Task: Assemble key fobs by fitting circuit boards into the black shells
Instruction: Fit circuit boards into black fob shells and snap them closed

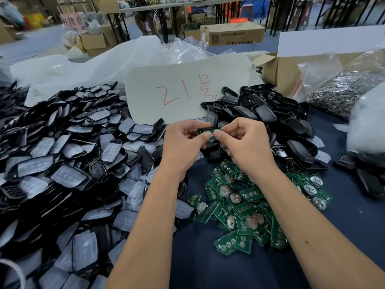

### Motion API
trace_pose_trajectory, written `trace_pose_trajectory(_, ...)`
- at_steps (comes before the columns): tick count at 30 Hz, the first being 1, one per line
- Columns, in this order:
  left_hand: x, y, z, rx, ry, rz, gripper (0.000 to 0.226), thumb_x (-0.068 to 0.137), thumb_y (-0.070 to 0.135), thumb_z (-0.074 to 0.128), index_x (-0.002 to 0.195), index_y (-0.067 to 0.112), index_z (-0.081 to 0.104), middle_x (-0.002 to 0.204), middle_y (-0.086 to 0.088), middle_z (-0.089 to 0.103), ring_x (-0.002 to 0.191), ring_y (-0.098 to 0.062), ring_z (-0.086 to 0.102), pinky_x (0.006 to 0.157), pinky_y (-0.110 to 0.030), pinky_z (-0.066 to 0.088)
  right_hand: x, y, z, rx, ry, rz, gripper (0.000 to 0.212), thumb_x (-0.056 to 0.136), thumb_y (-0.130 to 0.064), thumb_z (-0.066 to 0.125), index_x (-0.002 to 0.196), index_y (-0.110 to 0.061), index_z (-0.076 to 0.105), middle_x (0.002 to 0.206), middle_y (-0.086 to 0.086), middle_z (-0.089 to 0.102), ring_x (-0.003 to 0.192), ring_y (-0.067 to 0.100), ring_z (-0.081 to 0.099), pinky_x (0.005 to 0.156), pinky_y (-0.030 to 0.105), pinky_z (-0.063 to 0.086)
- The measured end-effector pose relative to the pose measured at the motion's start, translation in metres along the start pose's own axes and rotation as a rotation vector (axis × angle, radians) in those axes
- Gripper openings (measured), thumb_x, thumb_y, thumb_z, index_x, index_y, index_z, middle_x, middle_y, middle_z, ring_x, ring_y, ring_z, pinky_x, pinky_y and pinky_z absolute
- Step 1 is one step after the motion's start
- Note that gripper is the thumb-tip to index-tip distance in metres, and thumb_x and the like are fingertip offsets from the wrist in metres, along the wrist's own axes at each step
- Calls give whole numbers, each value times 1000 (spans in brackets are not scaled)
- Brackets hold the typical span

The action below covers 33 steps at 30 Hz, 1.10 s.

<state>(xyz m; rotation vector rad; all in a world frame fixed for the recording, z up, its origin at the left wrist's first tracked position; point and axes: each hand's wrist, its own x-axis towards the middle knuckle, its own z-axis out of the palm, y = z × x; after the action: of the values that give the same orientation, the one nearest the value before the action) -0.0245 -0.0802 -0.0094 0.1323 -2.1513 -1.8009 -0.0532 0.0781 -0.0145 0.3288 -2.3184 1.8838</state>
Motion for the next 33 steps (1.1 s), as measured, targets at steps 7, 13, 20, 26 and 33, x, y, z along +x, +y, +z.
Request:
trace_pose_trajectory(7,1,-2,-9,57,-52,-25,23,87,0,78,93,23,79,84,-4,79,65,-13,68,69,-30,61,0,1,1,-238,-14,-13,29,84,-38,85,80,-20,63,64,1,69,46,6,55,49,21,40)
trace_pose_trajectory(13,2,5,-26,38,-159,-32,19,87,0,77,98,16,82,76,-1,74,61,-11,61,66,-23,54,-1,-1,1,4,-137,59,20,85,-26,87,96,-20,71,75,7,74,58,26,72,51,32,54)
trace_pose_trajectory(20,-1,12,-31,-352,-137,-189,14,89,-2,74,100,6,73,79,-4,71,66,-11,63,66,-20,54,-8,-8,23,308,-30,16,17,86,-17,85,89,-6,73,61,10,70,48,21,64,45,29,52)
trace_pose_trajectory(26,2,15,-59,-373,-43,-208,12,98,1,64,107,6,70,88,-5,75,82,-18,70,77,-28,58,-15,-19,32,269,-166,33,21,91,-24,82,94,-7,70,76,13,73,56,26,68,49,32,55)
trace_pose_trajectory(33,2,13,-110,-365,204,-231,14,101,5,61,105,9,74,83,-5,77,76,-25,76,66,-32,63,-29,-24,48,-331,-385,-276,9,88,-25,81,87,-23,72,79,-11,69,70,7,64,68,24,53)
